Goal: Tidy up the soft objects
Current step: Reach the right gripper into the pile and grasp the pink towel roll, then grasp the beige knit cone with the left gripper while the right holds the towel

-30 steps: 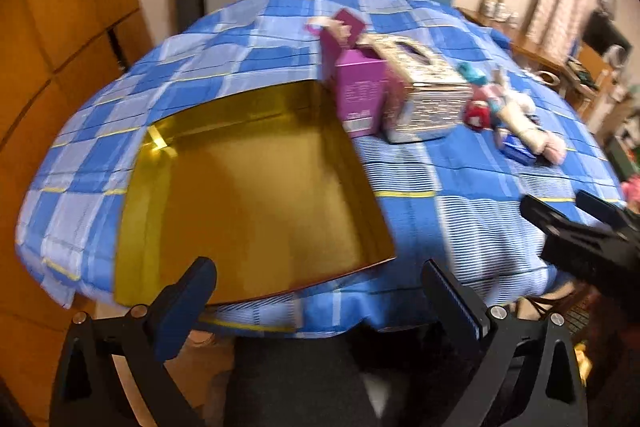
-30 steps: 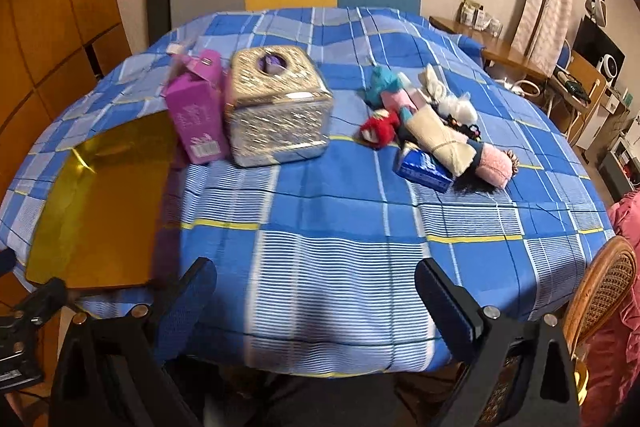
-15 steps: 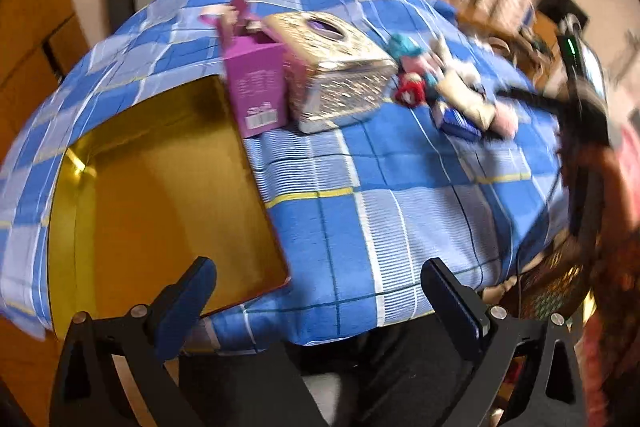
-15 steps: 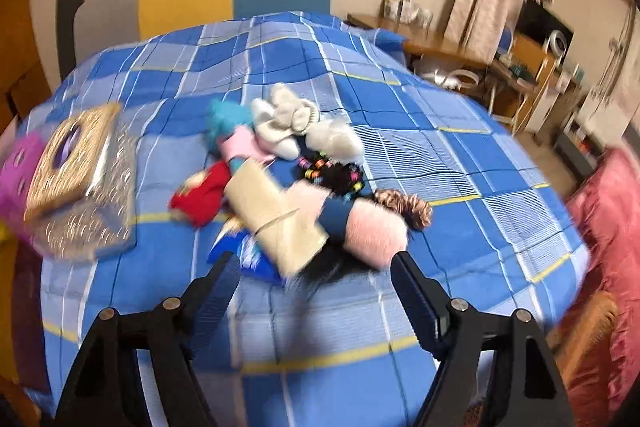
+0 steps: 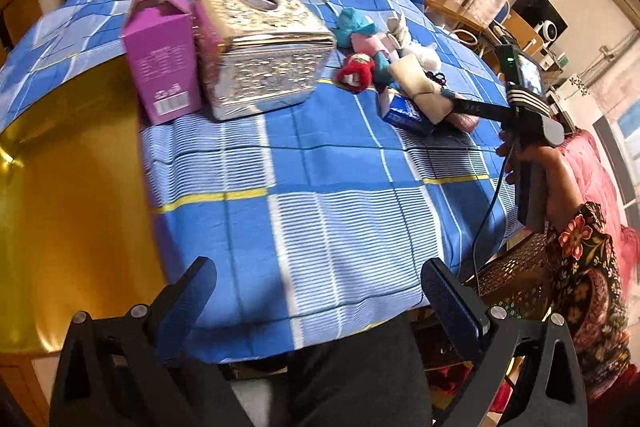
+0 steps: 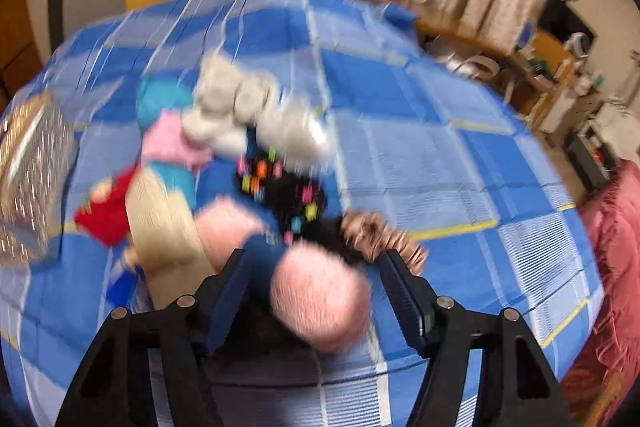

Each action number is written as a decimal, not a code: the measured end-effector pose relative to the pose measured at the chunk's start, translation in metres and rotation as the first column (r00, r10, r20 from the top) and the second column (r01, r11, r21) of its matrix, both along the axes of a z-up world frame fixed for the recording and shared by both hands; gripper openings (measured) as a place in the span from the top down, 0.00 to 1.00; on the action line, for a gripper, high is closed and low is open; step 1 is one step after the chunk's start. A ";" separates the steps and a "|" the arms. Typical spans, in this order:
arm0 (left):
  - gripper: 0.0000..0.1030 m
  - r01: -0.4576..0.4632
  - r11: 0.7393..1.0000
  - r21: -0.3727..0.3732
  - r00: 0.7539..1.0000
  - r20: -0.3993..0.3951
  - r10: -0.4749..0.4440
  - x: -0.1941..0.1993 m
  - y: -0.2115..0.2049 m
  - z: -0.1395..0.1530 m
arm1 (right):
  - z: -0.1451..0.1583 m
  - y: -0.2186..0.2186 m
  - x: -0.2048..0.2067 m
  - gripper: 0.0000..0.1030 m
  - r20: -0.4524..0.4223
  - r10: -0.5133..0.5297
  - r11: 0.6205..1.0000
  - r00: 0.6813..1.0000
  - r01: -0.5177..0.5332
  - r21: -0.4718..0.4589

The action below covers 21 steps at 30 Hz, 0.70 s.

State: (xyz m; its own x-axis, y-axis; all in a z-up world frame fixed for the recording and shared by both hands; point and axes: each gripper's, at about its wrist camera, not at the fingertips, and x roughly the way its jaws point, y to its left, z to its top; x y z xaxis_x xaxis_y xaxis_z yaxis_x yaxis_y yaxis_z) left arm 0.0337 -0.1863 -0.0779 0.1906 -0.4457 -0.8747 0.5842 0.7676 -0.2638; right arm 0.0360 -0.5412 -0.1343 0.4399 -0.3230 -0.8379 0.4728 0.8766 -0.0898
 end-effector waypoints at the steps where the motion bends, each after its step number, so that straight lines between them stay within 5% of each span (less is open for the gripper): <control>1: 0.00 0.008 1.000 -0.002 1.000 -0.001 -0.008 0.000 -0.005 0.000 | -0.009 -0.003 0.002 0.33 -0.036 0.011 0.999 0.999 -0.009 0.044; 4: 0.00 0.021 1.000 0.008 1.000 -0.001 -0.021 0.002 -0.022 -0.002 | -0.013 -0.003 0.006 0.34 -0.044 0.019 0.997 0.999 -0.016 0.074; 8: 0.00 0.015 1.000 -0.004 1.000 0.018 -0.015 0.008 -0.044 -0.001 | -0.015 0.002 0.006 0.67 -0.071 0.025 0.998 0.997 -0.022 0.053; 21: 0.00 0.001 0.998 -0.068 0.999 0.033 0.001 0.058 -0.156 -0.002 | 0.005 -0.038 -0.033 0.72 0.151 -0.187 0.941 0.971 0.132 0.313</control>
State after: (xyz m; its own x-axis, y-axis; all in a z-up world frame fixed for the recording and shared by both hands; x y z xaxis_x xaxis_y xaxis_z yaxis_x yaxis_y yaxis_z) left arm 0.0916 -0.3419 -0.0802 0.2186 -0.5040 -0.8356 0.5932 0.7485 -0.2963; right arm 0.0031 -0.5787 -0.1297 0.5522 -0.1480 -0.8204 0.5927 0.7618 0.2615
